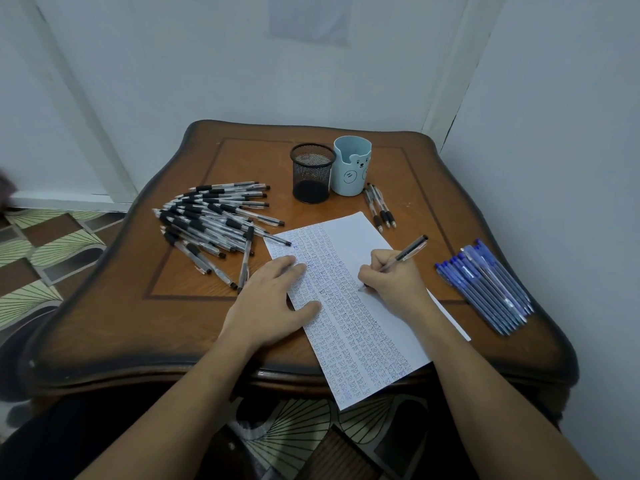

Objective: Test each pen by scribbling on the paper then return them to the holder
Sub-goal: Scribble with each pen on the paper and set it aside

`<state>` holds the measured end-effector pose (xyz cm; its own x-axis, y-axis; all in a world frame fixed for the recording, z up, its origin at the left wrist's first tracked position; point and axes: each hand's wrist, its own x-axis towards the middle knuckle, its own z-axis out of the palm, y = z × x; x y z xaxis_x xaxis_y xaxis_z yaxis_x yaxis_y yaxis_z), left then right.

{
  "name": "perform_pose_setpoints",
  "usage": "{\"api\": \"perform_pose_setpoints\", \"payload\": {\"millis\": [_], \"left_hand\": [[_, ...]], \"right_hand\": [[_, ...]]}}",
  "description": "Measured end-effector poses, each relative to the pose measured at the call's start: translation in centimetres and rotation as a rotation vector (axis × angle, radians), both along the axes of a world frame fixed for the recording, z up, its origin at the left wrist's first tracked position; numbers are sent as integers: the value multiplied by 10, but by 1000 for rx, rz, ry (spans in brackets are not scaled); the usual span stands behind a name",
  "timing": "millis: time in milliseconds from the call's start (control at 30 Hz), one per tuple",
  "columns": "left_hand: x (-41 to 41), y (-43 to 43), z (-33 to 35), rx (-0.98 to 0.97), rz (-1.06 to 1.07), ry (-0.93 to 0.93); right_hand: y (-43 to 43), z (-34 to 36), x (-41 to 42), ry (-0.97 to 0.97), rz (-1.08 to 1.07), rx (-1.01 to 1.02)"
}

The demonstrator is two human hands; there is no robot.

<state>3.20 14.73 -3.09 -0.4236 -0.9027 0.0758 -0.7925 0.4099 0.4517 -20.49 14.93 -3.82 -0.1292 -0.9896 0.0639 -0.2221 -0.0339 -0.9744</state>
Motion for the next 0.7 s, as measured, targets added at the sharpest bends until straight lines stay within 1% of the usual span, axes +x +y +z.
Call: {"api": "perform_pose_setpoints", "payload": {"millis": [133, 267, 533, 700], "left_hand": [[0, 0, 0, -10, -3, 6], [0, -1, 0, -13, -7, 4], [0, -1, -1, -6, -5, 2], [0, -1, 0, 1, -6, 5]], "right_hand": [[0, 0, 1, -22, -11, 0], [1, 4, 3, 20, -23, -32], [3, 5, 3, 42, -16, -36], [2, 3, 0, -10, -35, -12]]}}
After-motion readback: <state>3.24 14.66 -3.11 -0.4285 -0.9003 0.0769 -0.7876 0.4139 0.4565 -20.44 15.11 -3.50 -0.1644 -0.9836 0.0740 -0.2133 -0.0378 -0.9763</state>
